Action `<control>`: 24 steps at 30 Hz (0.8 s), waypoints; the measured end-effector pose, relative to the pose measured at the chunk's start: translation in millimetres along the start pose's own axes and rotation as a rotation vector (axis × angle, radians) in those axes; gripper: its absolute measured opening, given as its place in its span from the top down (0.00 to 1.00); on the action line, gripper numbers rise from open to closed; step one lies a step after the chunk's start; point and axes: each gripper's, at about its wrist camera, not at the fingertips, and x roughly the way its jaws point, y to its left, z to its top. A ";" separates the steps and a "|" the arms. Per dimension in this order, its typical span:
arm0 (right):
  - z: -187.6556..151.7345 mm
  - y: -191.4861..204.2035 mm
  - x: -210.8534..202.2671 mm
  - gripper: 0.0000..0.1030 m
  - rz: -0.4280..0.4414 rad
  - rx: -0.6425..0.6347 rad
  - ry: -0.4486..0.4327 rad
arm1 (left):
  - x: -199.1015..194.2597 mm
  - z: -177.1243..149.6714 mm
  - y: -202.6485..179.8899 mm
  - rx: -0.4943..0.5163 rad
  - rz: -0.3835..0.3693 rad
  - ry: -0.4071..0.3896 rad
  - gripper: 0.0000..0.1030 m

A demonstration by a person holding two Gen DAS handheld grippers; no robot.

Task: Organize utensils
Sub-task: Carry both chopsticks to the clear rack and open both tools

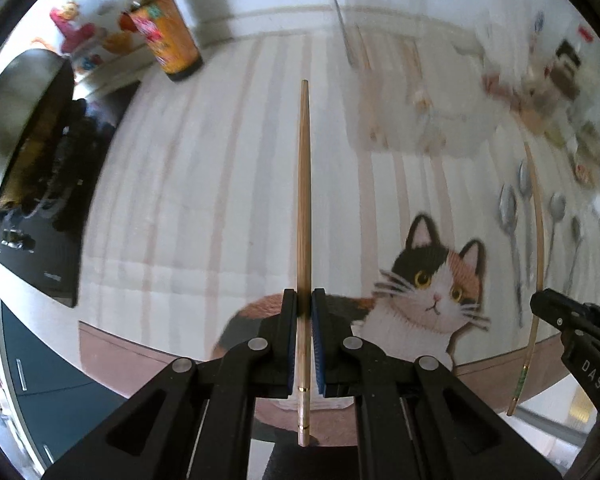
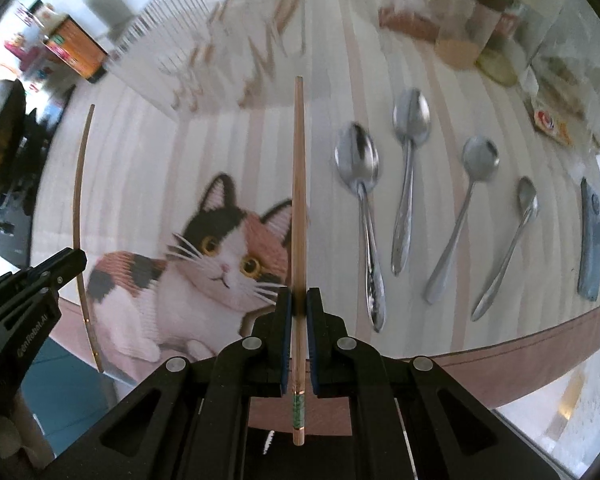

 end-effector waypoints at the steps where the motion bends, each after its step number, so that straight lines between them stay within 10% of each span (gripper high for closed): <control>1: 1.4 -1.3 -8.7 0.93 0.008 -0.004 -0.015 | -8.5 0.7 3.5 -0.009 -0.002 -0.014 0.95; 15: 85.9 -0.3 -107.5 0.93 0.163 -0.007 -0.214 | -91.1 96.1 -4.4 -0.054 -0.203 -0.165 0.95; 24: 193.3 -5.7 -105.7 0.93 0.204 0.014 -0.212 | -55.3 204.8 -24.0 -0.048 -0.311 -0.069 0.95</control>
